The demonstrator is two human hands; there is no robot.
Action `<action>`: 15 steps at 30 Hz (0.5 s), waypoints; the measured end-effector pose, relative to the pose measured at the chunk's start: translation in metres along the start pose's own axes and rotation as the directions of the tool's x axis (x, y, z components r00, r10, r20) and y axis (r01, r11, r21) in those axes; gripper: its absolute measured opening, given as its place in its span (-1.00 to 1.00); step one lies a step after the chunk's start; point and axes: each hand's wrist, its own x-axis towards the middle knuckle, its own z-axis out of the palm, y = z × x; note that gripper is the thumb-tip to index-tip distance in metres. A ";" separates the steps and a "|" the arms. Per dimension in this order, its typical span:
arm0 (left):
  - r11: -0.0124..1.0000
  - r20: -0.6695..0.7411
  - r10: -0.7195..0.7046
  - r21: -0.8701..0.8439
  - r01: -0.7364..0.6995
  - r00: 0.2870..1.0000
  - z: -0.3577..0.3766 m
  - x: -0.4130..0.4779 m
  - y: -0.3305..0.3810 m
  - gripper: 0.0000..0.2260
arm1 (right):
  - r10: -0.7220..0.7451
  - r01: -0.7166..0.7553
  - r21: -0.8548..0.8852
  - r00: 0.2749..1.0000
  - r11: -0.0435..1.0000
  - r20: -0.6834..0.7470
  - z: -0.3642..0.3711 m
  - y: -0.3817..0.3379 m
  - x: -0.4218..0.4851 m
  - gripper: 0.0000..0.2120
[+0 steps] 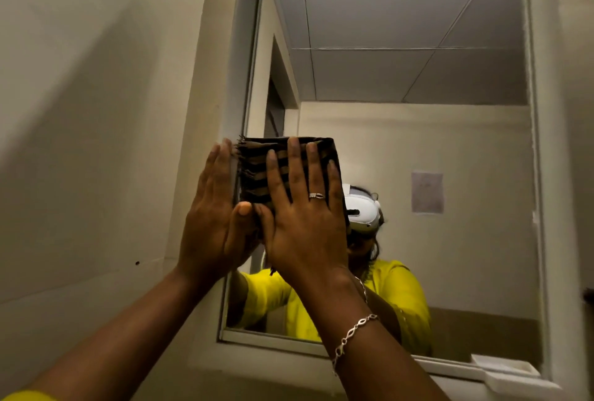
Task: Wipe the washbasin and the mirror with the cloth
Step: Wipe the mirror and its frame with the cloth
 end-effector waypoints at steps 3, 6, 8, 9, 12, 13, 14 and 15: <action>0.998 0.022 -0.005 0.065 0.003 1.000 -0.003 0.001 0.006 -0.31 | -0.015 0.015 0.007 1.000 1.000 0.011 -0.010 0.022 -0.012 -0.45; 0.981 0.037 0.013 0.194 -0.020 0.999 -0.002 0.002 0.010 -0.28 | -0.014 0.014 -0.003 1.000 1.000 0.014 -0.020 0.045 -0.022 -0.45; 0.948 0.055 0.041 0.313 -0.056 0.998 0.001 0.001 0.005 -0.30 | -0.016 0.016 -0.035 1.000 0.999 0.021 -0.025 0.060 -0.027 -0.45; 0.932 0.067 0.043 0.358 -0.064 0.997 0.002 0.001 0.003 -0.29 | -0.018 0.019 -0.050 0.999 0.999 0.027 -0.028 0.067 -0.030 -0.45; 0.903 0.085 0.047 0.423 -0.079 0.995 0.002 0.001 0.000 -0.27 | -0.012 0.015 -0.086 0.999 0.996 0.040 -0.037 0.091 -0.039 -0.46; 0.901 0.074 0.058 0.425 -0.084 0.996 0.002 0.001 0.000 -0.28 | -0.004 0.008 -0.094 0.999 0.996 0.045 -0.039 0.098 -0.042 -0.47; 0.903 0.067 0.061 0.423 -0.084 0.996 0.003 0.001 0.001 -0.28 | 0.005 0.000 -0.101 0.999 0.995 0.048 -0.043 0.106 -0.045 -0.47; 0.904 0.066 0.053 0.421 -0.076 0.996 0.003 0.001 0.001 -0.28 | 0.011 -0.005 -0.107 0.999 0.994 0.052 -0.046 0.113 -0.048 -0.48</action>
